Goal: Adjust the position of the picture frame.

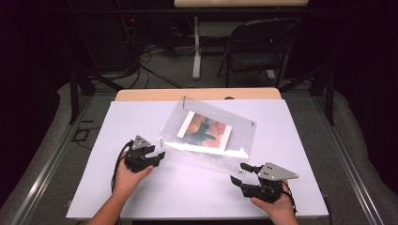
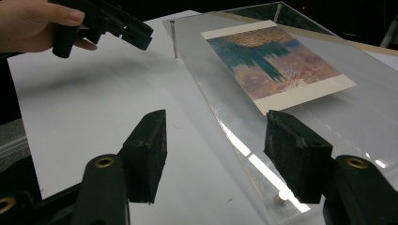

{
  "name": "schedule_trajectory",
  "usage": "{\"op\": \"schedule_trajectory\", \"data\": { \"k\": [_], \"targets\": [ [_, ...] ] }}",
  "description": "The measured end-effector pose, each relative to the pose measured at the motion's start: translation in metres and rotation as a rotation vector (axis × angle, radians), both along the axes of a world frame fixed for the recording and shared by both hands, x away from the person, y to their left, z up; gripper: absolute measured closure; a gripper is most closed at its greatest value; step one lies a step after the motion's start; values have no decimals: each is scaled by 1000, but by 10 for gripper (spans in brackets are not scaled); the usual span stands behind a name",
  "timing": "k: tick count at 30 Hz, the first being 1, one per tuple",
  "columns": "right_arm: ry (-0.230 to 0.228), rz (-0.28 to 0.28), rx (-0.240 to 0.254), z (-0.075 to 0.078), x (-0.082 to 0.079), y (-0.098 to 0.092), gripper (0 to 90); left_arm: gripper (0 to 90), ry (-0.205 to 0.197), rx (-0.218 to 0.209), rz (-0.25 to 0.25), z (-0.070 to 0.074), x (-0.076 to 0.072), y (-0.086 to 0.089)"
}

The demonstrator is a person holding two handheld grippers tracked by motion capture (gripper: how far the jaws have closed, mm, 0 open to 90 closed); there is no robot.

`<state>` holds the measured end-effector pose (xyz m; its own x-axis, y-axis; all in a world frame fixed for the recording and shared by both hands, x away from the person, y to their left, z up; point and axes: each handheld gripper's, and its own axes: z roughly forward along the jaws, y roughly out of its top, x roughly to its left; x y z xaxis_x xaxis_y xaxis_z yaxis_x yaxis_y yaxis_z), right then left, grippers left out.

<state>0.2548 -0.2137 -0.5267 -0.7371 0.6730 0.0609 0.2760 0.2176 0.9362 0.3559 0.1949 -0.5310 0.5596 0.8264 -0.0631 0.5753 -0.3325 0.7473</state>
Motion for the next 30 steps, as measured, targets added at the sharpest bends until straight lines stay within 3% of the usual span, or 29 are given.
{"op": "schedule_trajectory", "data": {
  "k": [5, 6, 10, 16, 19, 24, 26, 30],
  "targets": [
    [3, -3, -5, 0, 0, 0, 404, 552, 41, 2, 22, -4, 15, 0],
    [8, -6, -20, 0, -1, 1, 417, 561, 53, 22, 23, -6, 20, -2],
    [11, -6, -41, 1, -1, 2, 424, 583, 50, 39, 35, -8, 27, -4],
    [67, -22, -121, 2, -3, 8, 444, 627, 68, 66, 31, -12, 37, -8],
    [78, -21, -148, 4, -3, 9, 487, 654, 72, 56, 36, -12, 40, -8],
    [116, -30, -169, 3, 0, 12, 545, 690, 63, 43, 39, -11, 44, -7],
    [150, -34, -182, 4, 4, 12, 584, 718, 67, 48, 30, -10, 45, -7],
    [173, -47, -206, 5, 9, 14, 629, 750, 71, 63, 13, -7, 49, -7]
  ]
}}
